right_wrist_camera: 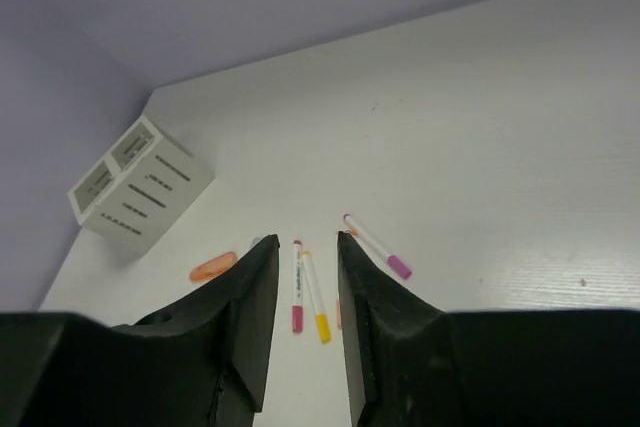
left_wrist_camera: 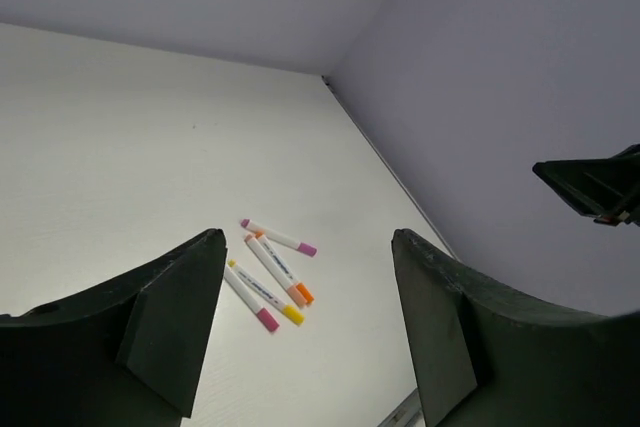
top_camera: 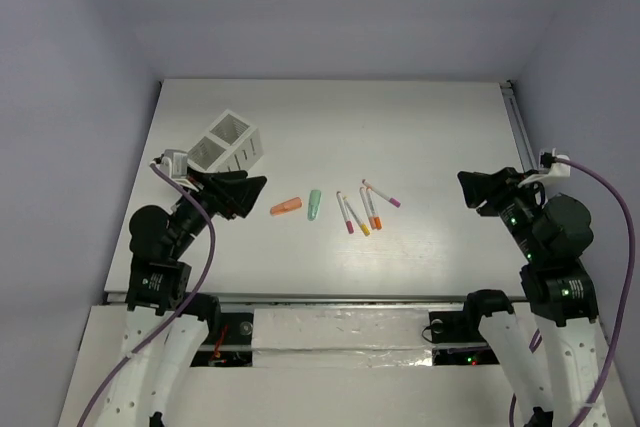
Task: Sort the stationery into containers
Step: Pick up the pen from the center of the board.
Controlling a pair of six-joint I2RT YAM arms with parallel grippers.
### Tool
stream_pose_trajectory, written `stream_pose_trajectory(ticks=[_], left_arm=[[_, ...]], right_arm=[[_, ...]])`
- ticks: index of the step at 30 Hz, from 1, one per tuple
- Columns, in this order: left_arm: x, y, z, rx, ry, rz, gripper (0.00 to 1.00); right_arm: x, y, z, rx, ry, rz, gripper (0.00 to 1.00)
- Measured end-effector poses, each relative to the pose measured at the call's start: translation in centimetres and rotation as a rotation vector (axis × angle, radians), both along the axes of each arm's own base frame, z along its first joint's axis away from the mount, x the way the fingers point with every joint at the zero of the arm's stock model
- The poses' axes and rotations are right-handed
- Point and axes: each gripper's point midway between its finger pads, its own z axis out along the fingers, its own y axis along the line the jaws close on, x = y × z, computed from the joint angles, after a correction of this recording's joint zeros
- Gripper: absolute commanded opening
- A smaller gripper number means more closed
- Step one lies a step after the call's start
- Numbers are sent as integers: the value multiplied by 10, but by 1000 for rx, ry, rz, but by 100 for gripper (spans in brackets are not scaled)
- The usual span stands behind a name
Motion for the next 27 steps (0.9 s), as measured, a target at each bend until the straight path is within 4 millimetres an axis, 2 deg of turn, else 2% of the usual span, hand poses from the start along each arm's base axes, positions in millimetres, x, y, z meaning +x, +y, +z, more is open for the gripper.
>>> stream_pose_trajectory(ticks=[1,3,4,5,8,11,13,15,19,21,25,27], left_arm=[[1,0,0,-3,2,-2,61],[1,-1,0,-17,4,-7,45],[1,-3,1,-29,0,-15,37],[0,-4,3,-42,-10,-25,25],[1,-8,4,-87,-6,-41,8],[1,-25,3,-105,19,-78,0],[4,-46,-7,-94,71,-99,0],[2,-77,-27,-54,140,-141,0],[-9,-142,-81,108,275,-177,0],[1,-166,-110,206,338,-143,0],[32,-186,-160,350,424,-34,6],[43,-189,-178,401,447,9,18]], right_arm=[[1,1,-1,-2,4,7,22],[2,2,-3,-3,13,13,0],[3,2,-4,-3,20,13,0],[3,2,-5,-1,25,10,0],[4,1,-6,-3,25,3,0],[6,2,-9,0,28,6,0],[10,2,-16,3,43,6,0],[14,3,-25,5,73,6,0],[23,6,-47,8,141,19,0],[25,8,-57,10,165,25,0],[26,8,-68,8,187,25,0],[25,8,-68,9,185,26,0]])
